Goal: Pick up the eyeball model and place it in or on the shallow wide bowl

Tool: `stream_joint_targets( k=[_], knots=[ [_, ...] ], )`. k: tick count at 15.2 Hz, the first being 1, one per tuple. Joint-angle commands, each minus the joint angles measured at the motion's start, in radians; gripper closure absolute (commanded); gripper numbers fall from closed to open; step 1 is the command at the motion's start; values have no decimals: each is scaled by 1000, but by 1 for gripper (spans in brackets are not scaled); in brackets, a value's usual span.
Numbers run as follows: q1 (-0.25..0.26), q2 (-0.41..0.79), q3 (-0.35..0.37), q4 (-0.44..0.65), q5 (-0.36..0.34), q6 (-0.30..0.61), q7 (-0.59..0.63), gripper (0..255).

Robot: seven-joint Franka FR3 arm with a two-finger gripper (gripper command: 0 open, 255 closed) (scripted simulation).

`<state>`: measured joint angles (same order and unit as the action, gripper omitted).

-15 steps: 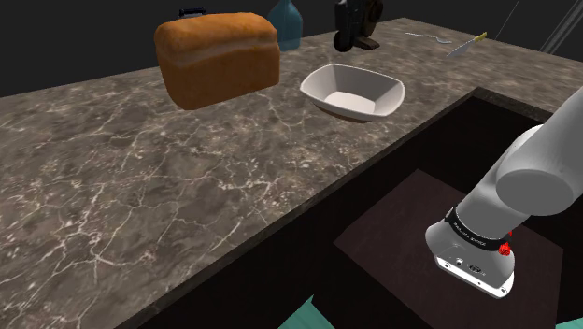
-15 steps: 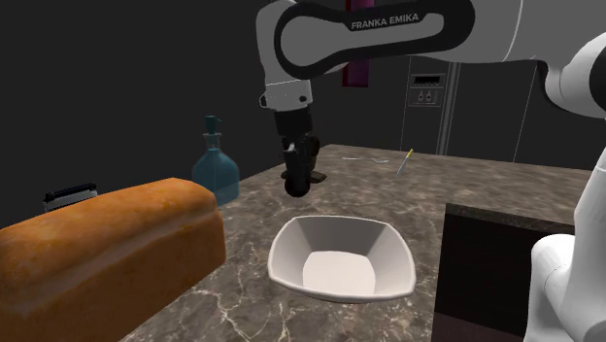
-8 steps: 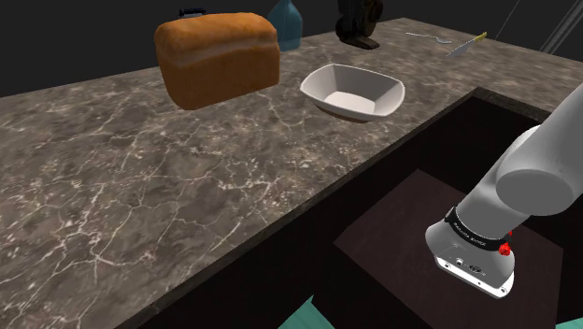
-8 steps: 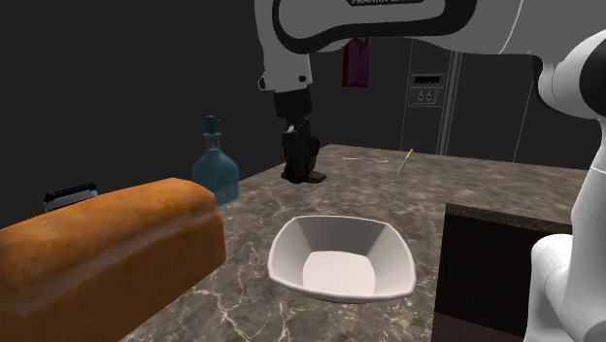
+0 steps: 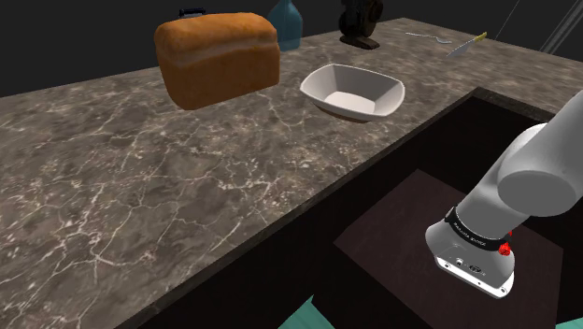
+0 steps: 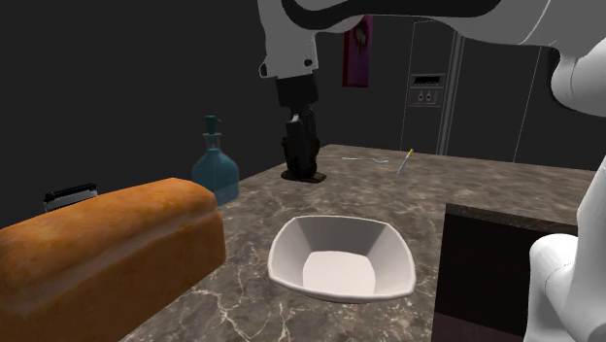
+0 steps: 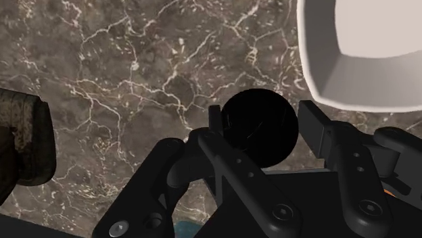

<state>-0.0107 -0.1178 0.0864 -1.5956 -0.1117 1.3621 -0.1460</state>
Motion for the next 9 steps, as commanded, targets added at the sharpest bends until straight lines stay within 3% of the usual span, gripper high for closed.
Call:
stream_joint_targets(
  k=[1, 9],
  knots=[
    [14, -58, 17, -62, 11, 1, 33, 255],
    [80, -220, 109, -211, 78, -24, 188, 255]
  ],
)
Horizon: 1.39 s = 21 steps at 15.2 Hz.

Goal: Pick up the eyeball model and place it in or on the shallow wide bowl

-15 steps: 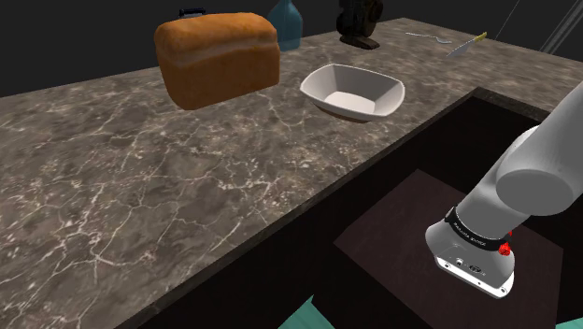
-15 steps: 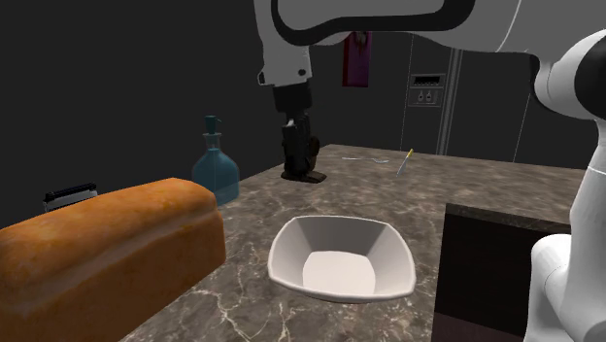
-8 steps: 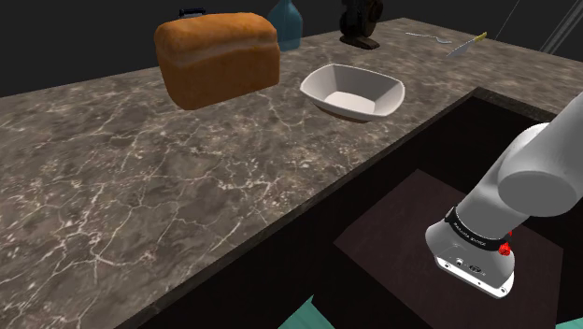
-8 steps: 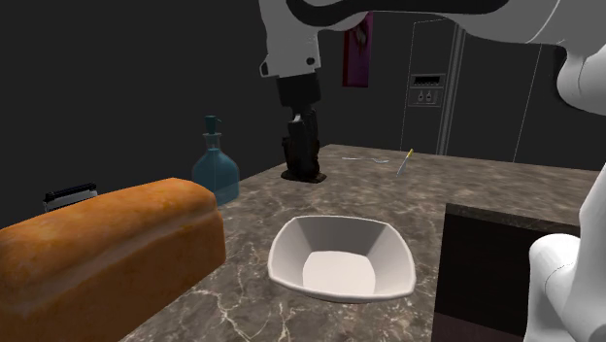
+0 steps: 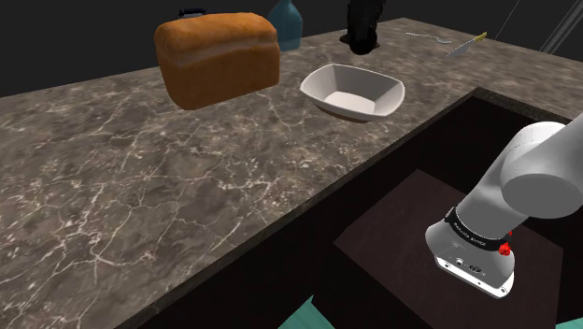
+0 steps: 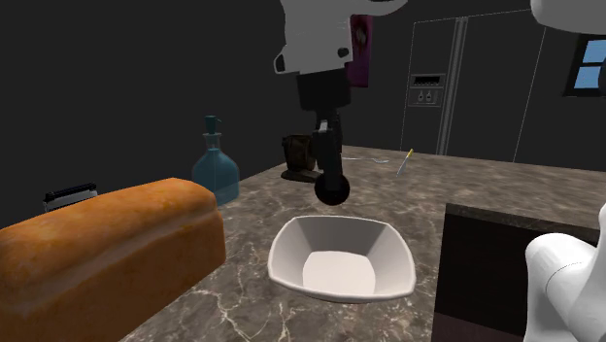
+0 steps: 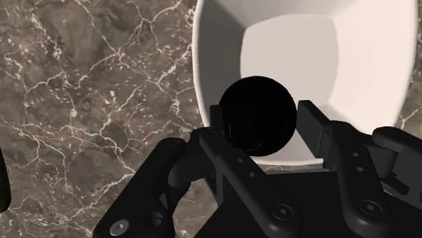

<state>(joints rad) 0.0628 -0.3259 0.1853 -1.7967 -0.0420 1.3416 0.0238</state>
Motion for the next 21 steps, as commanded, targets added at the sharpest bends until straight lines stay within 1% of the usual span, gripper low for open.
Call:
stream_joint_targets(
  k=[1, 3, 16, 21],
  knots=[
    [15, -29, 24, -23, 18, -8, 38, 255],
    [33, -62, 53, -47, 42, -18, 84, 255],
    [40, -110, 55, -268, 54, 155, 88, 255],
    [40, -112, 56, -277, 55, 163, 88, 255]
  ],
)
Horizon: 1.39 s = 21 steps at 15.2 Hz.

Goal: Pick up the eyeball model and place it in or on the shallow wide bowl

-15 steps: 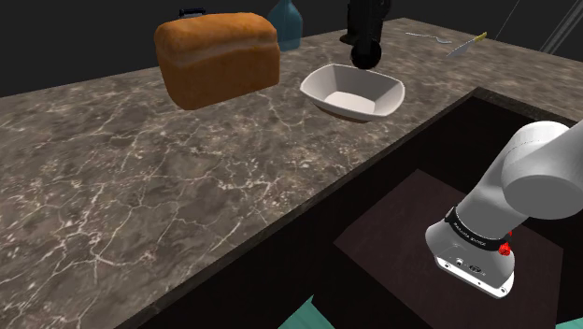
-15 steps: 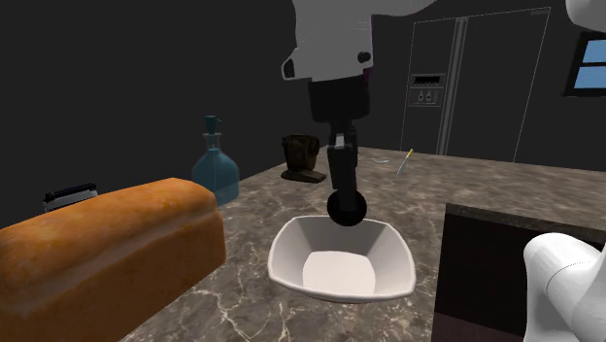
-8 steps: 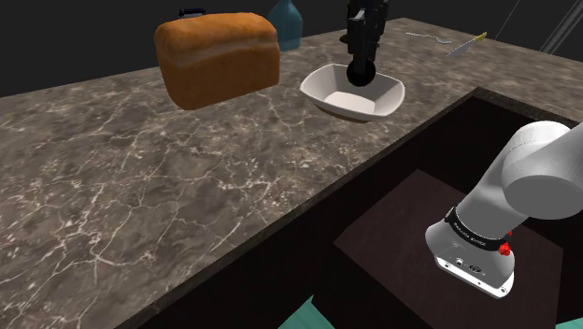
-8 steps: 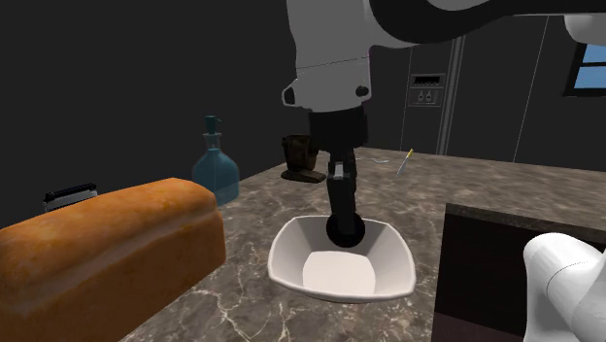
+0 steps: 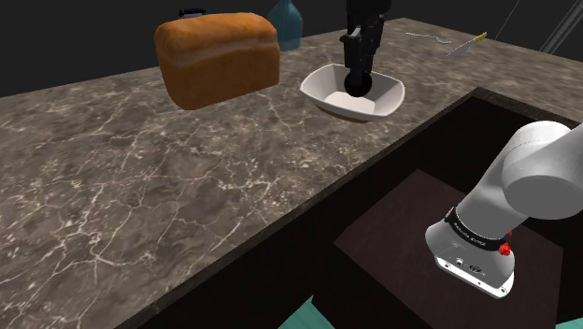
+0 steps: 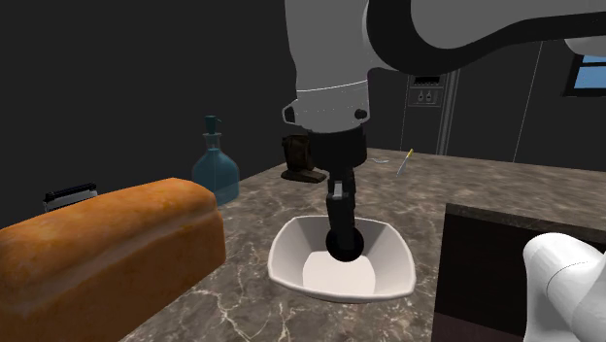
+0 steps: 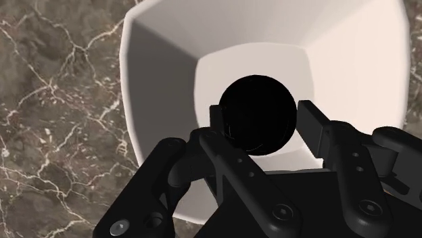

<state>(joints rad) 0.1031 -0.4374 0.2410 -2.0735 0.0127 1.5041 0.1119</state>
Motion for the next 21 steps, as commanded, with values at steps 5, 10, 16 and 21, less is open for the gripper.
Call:
stream_joint_targets(
  k=[5, 10, 16, 21],
  knots=[
    [0, 0, 0, -1, 0, 0, 0, 0],
    [-1, 12, 1, 43, -2, -32, 2, 0],
    [-4, 52, 7, 173, -8, -122, 8, 0],
    [-4, 52, 7, 173, -8, -122, 8, 0]
  ],
)
